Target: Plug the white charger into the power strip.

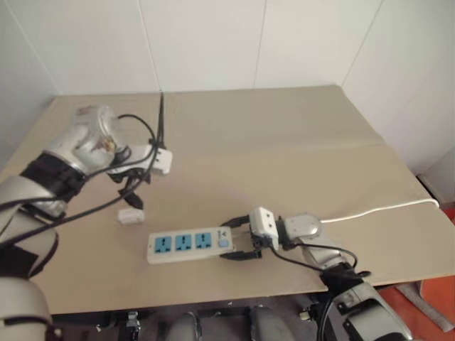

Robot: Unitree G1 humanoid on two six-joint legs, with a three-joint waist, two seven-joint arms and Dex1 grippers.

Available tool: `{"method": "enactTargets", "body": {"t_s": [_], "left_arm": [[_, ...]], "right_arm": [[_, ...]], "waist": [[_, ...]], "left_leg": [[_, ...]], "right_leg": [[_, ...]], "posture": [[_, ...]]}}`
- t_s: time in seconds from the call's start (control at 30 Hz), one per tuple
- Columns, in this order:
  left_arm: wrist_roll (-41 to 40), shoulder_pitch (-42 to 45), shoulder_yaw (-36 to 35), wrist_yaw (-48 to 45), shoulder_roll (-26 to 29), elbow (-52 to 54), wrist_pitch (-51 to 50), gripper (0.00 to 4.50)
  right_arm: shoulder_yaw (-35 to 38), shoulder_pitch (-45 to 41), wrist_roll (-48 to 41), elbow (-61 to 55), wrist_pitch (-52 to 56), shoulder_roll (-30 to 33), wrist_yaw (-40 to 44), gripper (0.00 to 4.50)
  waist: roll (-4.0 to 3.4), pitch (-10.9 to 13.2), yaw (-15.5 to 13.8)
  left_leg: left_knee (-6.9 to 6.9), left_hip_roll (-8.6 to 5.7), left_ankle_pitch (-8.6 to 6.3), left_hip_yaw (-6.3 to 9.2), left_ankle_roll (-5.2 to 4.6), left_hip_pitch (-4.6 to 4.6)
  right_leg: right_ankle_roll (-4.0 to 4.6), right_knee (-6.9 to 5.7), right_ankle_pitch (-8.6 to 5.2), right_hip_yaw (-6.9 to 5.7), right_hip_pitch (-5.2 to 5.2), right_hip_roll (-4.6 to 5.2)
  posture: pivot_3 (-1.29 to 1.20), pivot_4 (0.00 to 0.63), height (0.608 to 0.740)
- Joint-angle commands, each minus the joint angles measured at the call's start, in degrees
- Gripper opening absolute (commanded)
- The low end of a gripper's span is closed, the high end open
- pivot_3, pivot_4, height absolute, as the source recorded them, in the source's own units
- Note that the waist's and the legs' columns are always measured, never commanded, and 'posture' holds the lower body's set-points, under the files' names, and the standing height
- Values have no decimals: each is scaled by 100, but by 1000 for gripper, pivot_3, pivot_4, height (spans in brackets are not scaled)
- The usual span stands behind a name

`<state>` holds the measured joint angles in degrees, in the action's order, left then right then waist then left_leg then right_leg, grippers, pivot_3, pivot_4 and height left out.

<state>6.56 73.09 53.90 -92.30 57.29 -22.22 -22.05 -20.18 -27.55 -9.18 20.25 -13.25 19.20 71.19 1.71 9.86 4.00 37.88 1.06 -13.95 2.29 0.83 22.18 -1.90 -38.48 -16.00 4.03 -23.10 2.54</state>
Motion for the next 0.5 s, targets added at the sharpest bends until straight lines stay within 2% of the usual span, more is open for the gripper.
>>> {"method": "enactTargets", "body": {"t_s": [0.03,0.27,0.5], "left_arm": [[50,-53,49,-20,252,557,-229,4500],[582,-820,-205,-20,538,1503,-710,4500],[1014,-1340,-804,183,165,1664,-1315,4500]], "right_arm": [[-160,160,487,183,-46,42,-319,3412],[-233,221,544,162,-93,47,-453,3412],[-225,217,462,184,-77,99,-376,3412]], "waist": [[0,0,8],[0,-1,2],[1,-1,-8]], "left_leg": [[0,0,0,0,0,-2],[1,1,5,-1,-3,-30],[6,0,11,5,-8,-34]], "right_leg": [[0,-3,0,1,0,-1],[1,-33,-2,8,8,-7],[7,-43,-5,3,12,-9]], "posture": [[0,150,740],[0,150,740],[0,150,740]]}}
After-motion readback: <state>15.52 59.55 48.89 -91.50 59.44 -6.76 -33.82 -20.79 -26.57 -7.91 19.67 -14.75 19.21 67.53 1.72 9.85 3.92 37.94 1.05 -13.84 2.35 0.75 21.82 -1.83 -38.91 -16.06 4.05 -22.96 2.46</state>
